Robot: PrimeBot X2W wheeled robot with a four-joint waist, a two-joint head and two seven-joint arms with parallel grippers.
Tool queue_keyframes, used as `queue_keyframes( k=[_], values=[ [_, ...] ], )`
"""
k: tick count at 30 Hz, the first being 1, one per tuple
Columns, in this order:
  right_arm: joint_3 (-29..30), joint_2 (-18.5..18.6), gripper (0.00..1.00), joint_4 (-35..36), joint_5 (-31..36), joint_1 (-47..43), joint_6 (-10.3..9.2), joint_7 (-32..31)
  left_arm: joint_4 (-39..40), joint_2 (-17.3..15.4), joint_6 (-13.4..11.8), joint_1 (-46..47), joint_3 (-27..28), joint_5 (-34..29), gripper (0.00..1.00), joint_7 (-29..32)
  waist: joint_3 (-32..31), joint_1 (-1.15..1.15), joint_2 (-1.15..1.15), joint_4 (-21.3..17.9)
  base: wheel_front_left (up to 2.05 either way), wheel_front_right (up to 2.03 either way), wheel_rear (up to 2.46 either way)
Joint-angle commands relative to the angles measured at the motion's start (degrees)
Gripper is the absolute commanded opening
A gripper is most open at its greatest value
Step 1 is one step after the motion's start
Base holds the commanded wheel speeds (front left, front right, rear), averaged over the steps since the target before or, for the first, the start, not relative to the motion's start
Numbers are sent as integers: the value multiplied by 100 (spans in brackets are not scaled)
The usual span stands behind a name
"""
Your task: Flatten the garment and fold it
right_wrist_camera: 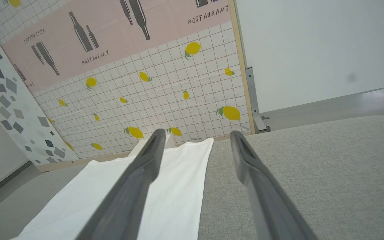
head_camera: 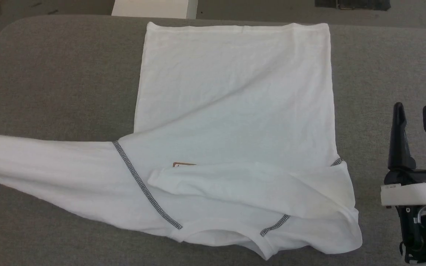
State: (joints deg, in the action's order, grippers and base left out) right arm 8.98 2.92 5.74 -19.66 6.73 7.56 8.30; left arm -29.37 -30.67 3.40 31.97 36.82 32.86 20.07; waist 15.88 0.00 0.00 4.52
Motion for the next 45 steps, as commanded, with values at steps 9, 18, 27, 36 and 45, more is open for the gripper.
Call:
queue_keyframes(
  k=[9, 18, 27, 36, 45],
  values=[
    [-9, -4, 100, -39, -107, -180, -8, -12, 1263, 1030, 366, 298, -1800, -54, 0, 190, -295, 0, 0, -29, 0, 0, 0],
    [-65, -4, 100, -121, -207, -266, -8, 48, 2621, 2661, 329, 23, -4266, -274, 0, 505, -380, 0, 0, -202, 0, 0, 0],
    [-212, -4, 100, -229, -268, -195, -8, 91, 1681, 2777, 181, 215, -7196, 234, 0, 324, -162, 0, 0, -666, 0, 0, 0],
    [-196, -4, 100, -338, -314, -216, -8, 223, 813, 2778, 38, 159, -8972, 908, 0, 980, -46, 0, 0, -972, 0, 0, 0],
    [-211, -4, 100, -382, -321, -234, -8, 253, 1238, 2779, -159, 305, -8400, 1795, 100, 876, -157, 0, 0, -681, 0, 0, 0]
  ],
)
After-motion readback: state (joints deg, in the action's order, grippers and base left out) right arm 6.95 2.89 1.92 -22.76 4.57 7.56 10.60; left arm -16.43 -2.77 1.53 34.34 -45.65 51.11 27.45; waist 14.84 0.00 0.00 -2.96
